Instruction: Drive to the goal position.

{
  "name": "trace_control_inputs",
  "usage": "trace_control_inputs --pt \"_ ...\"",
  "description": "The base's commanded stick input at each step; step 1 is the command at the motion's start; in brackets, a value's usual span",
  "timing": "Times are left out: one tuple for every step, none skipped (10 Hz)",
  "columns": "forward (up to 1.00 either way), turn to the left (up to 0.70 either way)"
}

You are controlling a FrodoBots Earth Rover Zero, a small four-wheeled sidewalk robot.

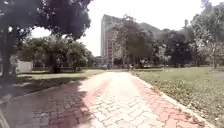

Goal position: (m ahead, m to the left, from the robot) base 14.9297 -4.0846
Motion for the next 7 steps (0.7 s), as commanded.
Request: trace_control_inputs --pt "0.70 0.00" --pt "0.70 0.00" --pt "0.70 0.00" --pt "0.70 0.00" --pt "0.70 0.00" --pt "0.70 0.00" --pt "0.70 0.00"
